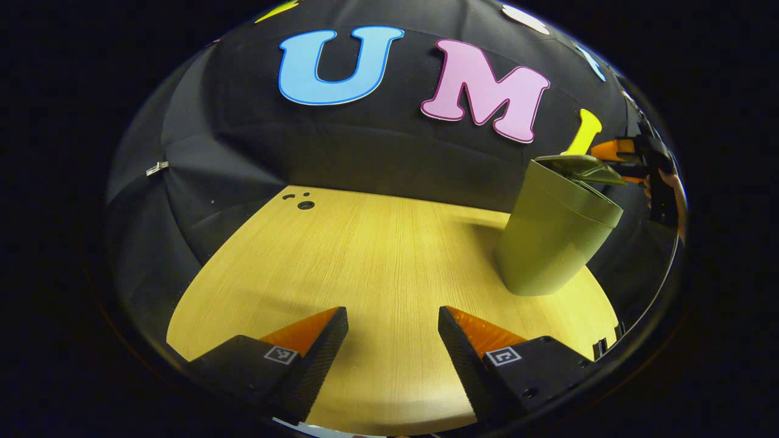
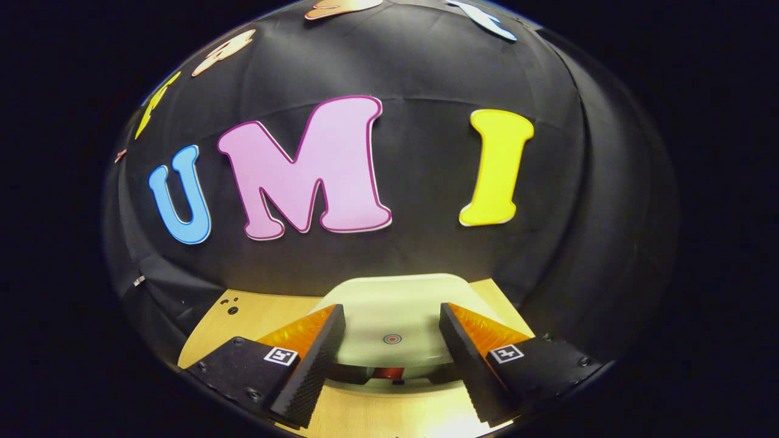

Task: Press the lid of the desktop garbage bin to open it, pick up the crumpled paper on the desktop and throw it into the bin, then pick up the pop can on the desktop and drop it into the bin, and finally close the garbage bin lid.

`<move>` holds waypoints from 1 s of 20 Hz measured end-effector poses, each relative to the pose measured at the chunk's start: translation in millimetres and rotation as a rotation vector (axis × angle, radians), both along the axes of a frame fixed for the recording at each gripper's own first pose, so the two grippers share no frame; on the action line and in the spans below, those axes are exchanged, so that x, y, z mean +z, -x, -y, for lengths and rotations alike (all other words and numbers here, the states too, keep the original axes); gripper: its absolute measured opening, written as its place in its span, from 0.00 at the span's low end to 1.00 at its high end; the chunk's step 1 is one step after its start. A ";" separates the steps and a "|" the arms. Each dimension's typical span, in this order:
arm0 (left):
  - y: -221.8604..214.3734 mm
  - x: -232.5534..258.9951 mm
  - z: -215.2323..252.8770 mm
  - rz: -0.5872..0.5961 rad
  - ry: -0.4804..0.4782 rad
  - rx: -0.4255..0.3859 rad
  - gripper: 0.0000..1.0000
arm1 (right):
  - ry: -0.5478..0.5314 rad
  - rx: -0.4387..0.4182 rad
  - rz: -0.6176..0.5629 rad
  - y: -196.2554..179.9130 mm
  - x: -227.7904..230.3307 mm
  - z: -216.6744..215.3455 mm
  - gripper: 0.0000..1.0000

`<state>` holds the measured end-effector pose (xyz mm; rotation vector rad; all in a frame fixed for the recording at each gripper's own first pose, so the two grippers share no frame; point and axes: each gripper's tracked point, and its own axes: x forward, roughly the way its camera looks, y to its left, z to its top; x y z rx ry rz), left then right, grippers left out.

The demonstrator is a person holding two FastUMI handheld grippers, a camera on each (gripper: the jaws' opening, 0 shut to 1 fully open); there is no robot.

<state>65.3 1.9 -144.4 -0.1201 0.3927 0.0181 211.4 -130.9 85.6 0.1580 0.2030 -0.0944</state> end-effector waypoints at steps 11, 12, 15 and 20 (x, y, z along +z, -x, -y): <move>4.6 -7.5 -8.8 0.004 -0.012 -0.090 0.96 | 0.063 -0.056 -0.031 8.0 -40.6 -5.7 0.99; 6.0 -8.5 -10.0 0.003 -0.017 -0.093 0.96 | 0.057 -0.054 -0.025 7.2 -40.7 -5.7 0.98; 10.0 -10.6 -13.7 0.003 -0.019 -0.096 0.96 | 0.070 -0.047 -0.031 7.3 -44.8 -6.0 0.99; 14.8 -11.4 -18.3 0.004 -0.012 -0.093 0.96 | 0.090 -0.048 -0.058 4.0 -52.6 -6.8 1.00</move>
